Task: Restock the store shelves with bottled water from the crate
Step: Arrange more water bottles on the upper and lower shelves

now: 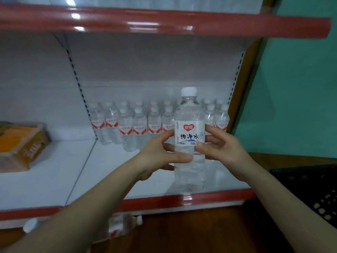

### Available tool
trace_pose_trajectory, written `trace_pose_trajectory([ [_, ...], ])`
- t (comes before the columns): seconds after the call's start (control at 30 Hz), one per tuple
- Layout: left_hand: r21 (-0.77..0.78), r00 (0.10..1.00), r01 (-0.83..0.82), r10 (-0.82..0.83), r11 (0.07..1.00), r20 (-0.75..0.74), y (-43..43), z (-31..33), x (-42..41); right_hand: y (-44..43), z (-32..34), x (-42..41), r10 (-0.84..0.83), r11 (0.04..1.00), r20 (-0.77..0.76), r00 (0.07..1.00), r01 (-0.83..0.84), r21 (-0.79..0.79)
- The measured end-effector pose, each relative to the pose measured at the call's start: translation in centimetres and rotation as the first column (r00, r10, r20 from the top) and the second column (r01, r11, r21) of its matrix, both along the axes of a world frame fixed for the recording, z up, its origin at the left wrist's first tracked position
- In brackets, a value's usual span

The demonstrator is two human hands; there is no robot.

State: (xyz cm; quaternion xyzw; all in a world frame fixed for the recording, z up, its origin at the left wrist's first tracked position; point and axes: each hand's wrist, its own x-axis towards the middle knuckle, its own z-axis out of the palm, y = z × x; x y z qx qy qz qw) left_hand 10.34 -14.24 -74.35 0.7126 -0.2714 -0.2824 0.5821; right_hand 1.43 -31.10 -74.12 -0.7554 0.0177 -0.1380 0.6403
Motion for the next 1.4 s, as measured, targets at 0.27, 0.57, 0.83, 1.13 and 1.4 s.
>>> trace_pose_trajectory([
  [0.27, -0.146, 0.96, -0.177, 0.204, 0.973, 0.192, 7.7, 6.5, 1.3, 7.1, 6.7, 3.6, 0.085, 0.996, 0.161, 0.983, -0.081, -0.034],
  [0.57, -0.276, 0.904, -0.219, 0.301, 0.936, 0.303, 14.7, 11.7, 4.3, 13.4, 12.7, 7.7, 0.274, 0.944, 0.184, 0.944, -0.227, -0.239],
  [0.83, -0.443, 0.784, -0.29, 0.477, 0.848, 0.398, 19.0, 19.7, 8.2, 18.2, 21.8, 11.9, 0.29, 0.94, 0.333, 0.897, -0.202, -0.275],
  [1.13, -0.446, 0.69, -0.295, 0.511, 0.845, 0.513, 21.4, 26.4, 13.8, 21.2, 28.1, 19.2, 0.272, 0.945, 0.374, 0.887, -0.173, -0.276],
  [1.4, -0.393, 0.732, -0.305, 0.478, 0.867, 0.486, 22.4, 29.0, 20.4, 22.3, 30.9, 26.5, 0.311, 0.934, 0.345, 0.885, -0.218, -0.283],
])
